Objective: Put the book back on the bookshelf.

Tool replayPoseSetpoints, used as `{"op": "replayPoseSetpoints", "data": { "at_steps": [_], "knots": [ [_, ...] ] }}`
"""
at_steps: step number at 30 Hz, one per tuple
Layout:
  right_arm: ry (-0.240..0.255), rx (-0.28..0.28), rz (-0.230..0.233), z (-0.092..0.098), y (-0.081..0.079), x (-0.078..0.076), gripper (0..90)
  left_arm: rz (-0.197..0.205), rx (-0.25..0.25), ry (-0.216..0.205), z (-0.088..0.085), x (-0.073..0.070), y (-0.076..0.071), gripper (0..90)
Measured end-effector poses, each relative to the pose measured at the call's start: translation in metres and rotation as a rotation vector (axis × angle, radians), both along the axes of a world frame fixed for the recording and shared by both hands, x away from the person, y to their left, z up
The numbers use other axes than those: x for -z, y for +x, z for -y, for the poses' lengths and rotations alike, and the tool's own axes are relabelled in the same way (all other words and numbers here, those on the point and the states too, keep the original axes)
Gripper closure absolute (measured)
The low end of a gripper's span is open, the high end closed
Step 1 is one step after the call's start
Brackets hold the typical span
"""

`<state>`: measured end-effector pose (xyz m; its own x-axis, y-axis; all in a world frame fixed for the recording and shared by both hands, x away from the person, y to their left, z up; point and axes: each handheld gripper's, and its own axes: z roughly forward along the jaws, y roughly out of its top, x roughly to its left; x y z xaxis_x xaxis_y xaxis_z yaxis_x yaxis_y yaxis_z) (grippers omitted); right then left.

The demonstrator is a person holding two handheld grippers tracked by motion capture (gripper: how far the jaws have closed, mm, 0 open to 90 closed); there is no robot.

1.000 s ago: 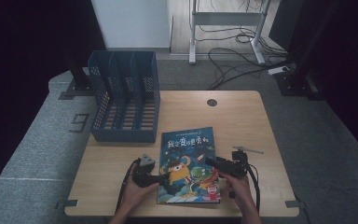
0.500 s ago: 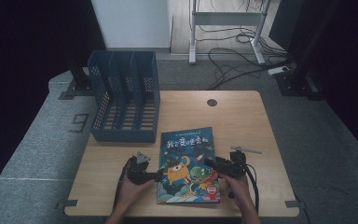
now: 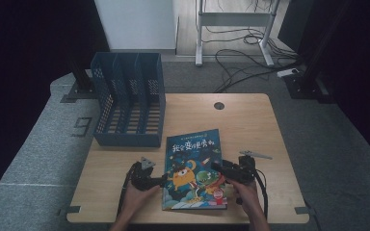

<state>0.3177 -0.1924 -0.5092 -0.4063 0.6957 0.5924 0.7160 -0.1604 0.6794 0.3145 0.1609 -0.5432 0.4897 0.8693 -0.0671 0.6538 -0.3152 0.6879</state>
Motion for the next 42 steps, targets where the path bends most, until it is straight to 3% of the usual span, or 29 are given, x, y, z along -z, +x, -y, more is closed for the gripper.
{"op": "replayPoseSetpoints", "data": {
  "at_steps": [3,4,5,6,9,19,24,33,37,41,42],
  "knots": [
    [0.068,-0.03,0.001,0.003,-0.001,-0.003,32.1,-0.008,-0.004,-0.013,-0.001,0.001,0.0,19.0],
    [0.068,-0.03,0.001,0.003,-0.001,-0.003,32.1,-0.008,-0.004,-0.013,-0.001,0.001,0.0,19.0],
    [0.144,-0.121,-0.026,0.002,0.001,0.0,36.4,-0.012,-0.005,-0.021,-0.002,0.001,0.001,18.9],
    [0.139,-0.139,-0.025,-0.004,0.002,0.002,36.7,-0.011,-0.004,-0.02,-0.002,0.001,0.001,19.0],
    [-0.003,-0.07,0.007,-0.018,0.002,0.006,36.8,-0.011,-0.002,-0.02,-0.002,0.001,0.001,19.0],
    [-0.089,-0.098,0.075,-0.016,0.028,0.016,42.1,-0.013,0.008,-0.018,-0.002,0.001,0.002,18.9],
    [-0.089,-0.082,0.091,-0.014,0.038,0.021,44.6,-0.013,0.011,-0.018,-0.003,0.001,0.002,18.9],
    [-0.124,-0.049,0.089,-0.012,0.037,0.021,53.7,-0.017,0.024,-0.015,-0.003,0.0,0.002,20.1],
    [-0.091,-0.045,0.08,-0.007,0.037,0.019,59.0,-0.018,0.03,-0.016,-0.003,0.0,0.001,20.8],
    [-0.012,-0.068,0.122,0.0,0.033,0.012,67.0,0.005,0.039,-0.011,-0.001,0.0,-0.001,23.0],
    [-0.012,-0.074,0.134,0.0,0.031,0.009,67.2,0.016,0.043,-0.005,0.0,0.0,-0.002,23.8]
  ]
}}
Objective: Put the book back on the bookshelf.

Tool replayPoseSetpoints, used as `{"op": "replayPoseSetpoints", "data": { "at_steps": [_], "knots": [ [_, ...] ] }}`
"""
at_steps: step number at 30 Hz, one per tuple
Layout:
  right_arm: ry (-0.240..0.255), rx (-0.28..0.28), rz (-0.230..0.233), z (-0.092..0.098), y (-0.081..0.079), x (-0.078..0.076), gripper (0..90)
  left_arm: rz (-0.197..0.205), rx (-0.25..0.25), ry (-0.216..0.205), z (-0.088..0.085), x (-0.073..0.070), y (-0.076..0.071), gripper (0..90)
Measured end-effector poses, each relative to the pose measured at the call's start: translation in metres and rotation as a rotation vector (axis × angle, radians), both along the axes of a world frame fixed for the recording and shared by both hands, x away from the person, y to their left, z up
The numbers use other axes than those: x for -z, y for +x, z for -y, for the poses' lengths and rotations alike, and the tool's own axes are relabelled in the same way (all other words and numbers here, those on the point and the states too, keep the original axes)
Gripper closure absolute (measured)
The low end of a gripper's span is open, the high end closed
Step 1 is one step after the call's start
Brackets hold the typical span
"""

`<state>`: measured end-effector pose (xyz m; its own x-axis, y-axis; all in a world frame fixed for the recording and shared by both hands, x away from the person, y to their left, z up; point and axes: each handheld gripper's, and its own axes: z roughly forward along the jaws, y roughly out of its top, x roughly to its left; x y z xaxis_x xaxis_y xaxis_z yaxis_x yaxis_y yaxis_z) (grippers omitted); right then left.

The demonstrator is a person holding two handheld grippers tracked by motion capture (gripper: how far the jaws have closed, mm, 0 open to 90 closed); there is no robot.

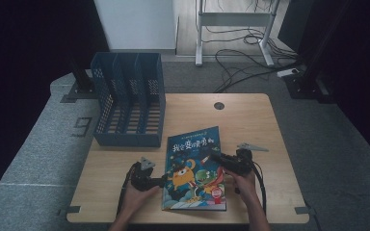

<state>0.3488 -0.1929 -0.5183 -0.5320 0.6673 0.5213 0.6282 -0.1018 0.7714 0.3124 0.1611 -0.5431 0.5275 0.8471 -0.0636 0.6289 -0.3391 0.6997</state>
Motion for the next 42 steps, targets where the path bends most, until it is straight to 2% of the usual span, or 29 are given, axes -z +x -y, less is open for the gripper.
{"op": "replayPoseSetpoints", "data": {
  "at_steps": [4,9,13,17,21,26,30,37,42],
  "knots": [
    [-0.026,0.007,0.007,-0.002,-0.003,-0.006,67.2,-0.005,-0.003,-0.003,0.0,0.0,0.0,24.5],
    [-0.016,-0.01,-0.02,0.002,-0.002,-0.006,68.0,-0.007,0.002,-0.004,0.001,0.0,0.0,24.7],
    [-0.02,-0.021,-0.053,0.006,-0.006,-0.012,68.9,-0.011,0.016,-0.012,0.003,0.0,-0.001,24.6],
    [-0.027,-0.021,-0.059,0.007,-0.009,-0.015,68.7,-0.011,0.016,-0.014,0.003,0.001,-0.002,25.0],
    [-0.034,-0.006,-0.036,0.006,-0.007,-0.012,66.7,-0.016,0.016,-0.024,0.003,0.001,-0.002,25.5],
    [-0.076,0.023,-0.002,0.002,-0.004,-0.006,62.7,-0.016,0.021,-0.027,0.004,0.001,-0.002,25.4],
    [-0.064,0.034,-0.003,0.0,0.0,0.001,61.7,-0.015,0.023,-0.028,0.004,0.002,-0.001,25.5],
    [0.021,0.008,-0.012,0.006,0.001,0.002,68.7,-0.016,0.03,-0.022,0.004,0.001,-0.002,25.3],
    [0.008,0.007,-0.002,0.006,-0.001,0.0,68.6,-0.01,0.055,-0.009,0.007,0.0,-0.008,25.1]
  ]
}}
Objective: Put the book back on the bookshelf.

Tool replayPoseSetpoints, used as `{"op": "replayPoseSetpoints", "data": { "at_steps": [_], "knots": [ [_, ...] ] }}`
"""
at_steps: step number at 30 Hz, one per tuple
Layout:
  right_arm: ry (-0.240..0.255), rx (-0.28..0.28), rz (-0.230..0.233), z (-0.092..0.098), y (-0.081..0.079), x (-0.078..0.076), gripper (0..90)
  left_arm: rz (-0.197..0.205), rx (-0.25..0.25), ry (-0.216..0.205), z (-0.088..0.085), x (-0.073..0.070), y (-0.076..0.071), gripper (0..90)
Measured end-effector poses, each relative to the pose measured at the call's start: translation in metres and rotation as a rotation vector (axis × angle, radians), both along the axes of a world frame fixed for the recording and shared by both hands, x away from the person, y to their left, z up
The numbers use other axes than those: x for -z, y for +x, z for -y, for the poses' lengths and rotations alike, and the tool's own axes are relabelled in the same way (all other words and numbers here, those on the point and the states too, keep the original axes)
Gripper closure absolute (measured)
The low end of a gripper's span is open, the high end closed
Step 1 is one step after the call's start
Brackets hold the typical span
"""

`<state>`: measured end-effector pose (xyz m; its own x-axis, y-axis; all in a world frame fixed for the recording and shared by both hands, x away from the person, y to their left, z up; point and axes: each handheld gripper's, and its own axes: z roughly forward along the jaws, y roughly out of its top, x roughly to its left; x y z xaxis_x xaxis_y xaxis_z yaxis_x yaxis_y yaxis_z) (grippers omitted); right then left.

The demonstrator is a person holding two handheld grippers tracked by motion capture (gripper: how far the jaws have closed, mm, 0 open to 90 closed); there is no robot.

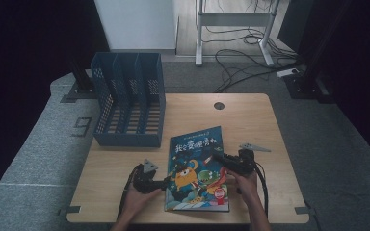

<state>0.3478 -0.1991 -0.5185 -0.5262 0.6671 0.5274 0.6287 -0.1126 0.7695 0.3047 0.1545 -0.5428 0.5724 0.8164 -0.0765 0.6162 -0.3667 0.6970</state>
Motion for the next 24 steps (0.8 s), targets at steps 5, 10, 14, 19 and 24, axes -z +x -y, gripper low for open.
{"op": "replayPoseSetpoints", "data": {
  "at_steps": [5,10,14,19,24],
  "knots": [
    [-0.006,0.004,-0.007,0.005,-0.001,-0.002,68.6,0.005,0.052,0.018,0.005,-0.002,-0.009,22.8],
    [0.001,0.035,-0.009,0.01,-0.002,-0.004,69.9,-0.022,0.119,-0.016,0.012,-0.003,-0.021,19.5],
    [0.013,0.073,-0.014,0.016,-0.002,-0.004,70.7,-0.014,0.165,-0.001,0.022,-0.004,-0.029,18.1],
    [0.02,0.1,-0.01,0.022,-0.002,-0.005,71.2,-0.016,0.215,-0.021,0.034,-0.005,-0.039,17.8],
    [0.015,0.103,-0.008,0.024,-0.002,-0.005,71.2,-0.014,0.244,-0.023,0.04,-0.007,-0.046,16.8]
  ]
}}
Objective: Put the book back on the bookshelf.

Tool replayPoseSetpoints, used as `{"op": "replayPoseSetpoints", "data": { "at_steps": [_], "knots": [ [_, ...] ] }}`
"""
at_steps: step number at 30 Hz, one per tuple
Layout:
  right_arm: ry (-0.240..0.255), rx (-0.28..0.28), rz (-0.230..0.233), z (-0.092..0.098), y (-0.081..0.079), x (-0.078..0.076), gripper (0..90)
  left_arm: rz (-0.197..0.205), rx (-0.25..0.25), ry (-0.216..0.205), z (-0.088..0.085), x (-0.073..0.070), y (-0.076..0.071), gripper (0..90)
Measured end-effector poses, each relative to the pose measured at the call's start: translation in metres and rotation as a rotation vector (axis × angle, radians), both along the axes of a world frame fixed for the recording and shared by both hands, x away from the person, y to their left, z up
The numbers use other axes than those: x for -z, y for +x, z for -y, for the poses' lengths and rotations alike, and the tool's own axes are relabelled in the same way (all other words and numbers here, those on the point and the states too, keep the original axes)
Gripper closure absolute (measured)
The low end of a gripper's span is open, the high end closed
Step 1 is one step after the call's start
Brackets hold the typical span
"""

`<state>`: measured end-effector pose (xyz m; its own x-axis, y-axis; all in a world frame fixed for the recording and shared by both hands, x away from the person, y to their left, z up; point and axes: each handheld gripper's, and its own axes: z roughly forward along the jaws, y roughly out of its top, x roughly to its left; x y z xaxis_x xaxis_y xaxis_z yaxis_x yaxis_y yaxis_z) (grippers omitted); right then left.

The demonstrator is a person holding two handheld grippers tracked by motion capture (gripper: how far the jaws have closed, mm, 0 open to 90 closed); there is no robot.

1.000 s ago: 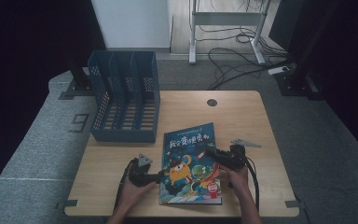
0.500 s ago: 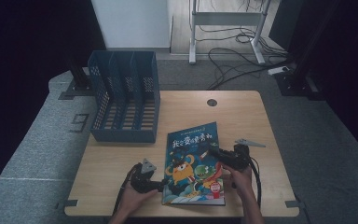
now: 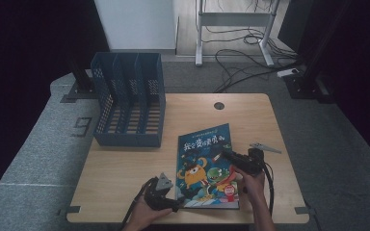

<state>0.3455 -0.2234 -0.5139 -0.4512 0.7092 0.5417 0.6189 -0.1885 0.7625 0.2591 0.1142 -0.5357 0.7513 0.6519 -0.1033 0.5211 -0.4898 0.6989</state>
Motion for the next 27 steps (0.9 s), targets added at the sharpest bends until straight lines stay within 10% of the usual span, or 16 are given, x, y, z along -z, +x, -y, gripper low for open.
{"op": "replayPoseSetpoints", "data": {
  "at_steps": [27],
  "knots": [
    [0.024,0.036,-0.01,0.012,0.001,0.003,71.5,-0.003,0.075,0.033,0.019,0.004,-0.014,14.5]
  ]
}}
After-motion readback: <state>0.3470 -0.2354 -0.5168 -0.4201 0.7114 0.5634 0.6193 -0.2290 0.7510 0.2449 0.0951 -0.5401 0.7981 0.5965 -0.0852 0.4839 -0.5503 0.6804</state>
